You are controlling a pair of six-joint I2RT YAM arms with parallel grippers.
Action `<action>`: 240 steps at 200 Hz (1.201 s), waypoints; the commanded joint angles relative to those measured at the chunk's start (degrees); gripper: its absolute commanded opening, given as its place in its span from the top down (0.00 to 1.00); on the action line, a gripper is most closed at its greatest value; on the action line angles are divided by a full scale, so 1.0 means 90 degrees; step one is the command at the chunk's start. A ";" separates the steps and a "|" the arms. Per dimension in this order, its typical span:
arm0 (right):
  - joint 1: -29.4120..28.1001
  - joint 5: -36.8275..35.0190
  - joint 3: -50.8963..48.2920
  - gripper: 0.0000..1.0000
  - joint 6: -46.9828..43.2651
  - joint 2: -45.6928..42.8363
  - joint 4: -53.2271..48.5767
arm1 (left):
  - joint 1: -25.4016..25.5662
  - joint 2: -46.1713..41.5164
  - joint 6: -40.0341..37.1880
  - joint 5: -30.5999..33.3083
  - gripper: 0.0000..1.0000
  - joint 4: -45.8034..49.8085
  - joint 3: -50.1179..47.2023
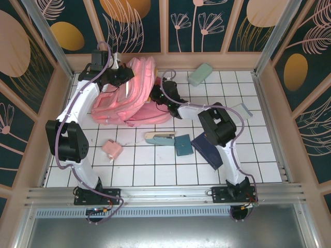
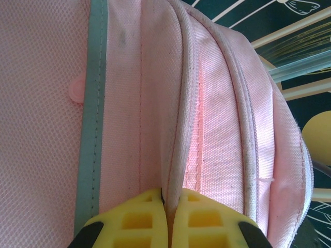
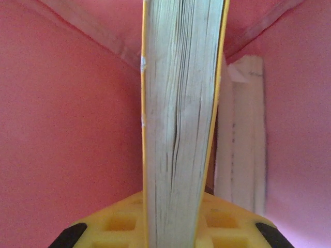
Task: Pack the student bag
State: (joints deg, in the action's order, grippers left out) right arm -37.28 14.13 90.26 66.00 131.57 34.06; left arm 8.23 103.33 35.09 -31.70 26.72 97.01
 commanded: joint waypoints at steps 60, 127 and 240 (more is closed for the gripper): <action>-0.0201 0.0430 0.1880 0.50 -0.0615 0.0626 -0.1553 | -0.0065 -0.0322 -0.0040 -0.0132 1.00 -0.0645 -0.0111; -0.0049 0.0107 0.0821 0.50 -0.1207 -0.0317 -0.2044 | -0.0074 -0.0294 -0.0182 -0.0015 1.00 -0.0637 -0.0235; -0.0074 0.0336 0.2023 0.81 -0.0763 0.1099 -0.2906 | -0.0065 -0.0315 0.0016 -0.0276 1.00 -0.0945 -0.0486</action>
State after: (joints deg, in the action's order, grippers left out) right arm -37.50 17.26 104.57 58.06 138.39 11.94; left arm 8.25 103.20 34.94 -33.67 22.44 92.99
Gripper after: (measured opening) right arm 0.191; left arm 0.053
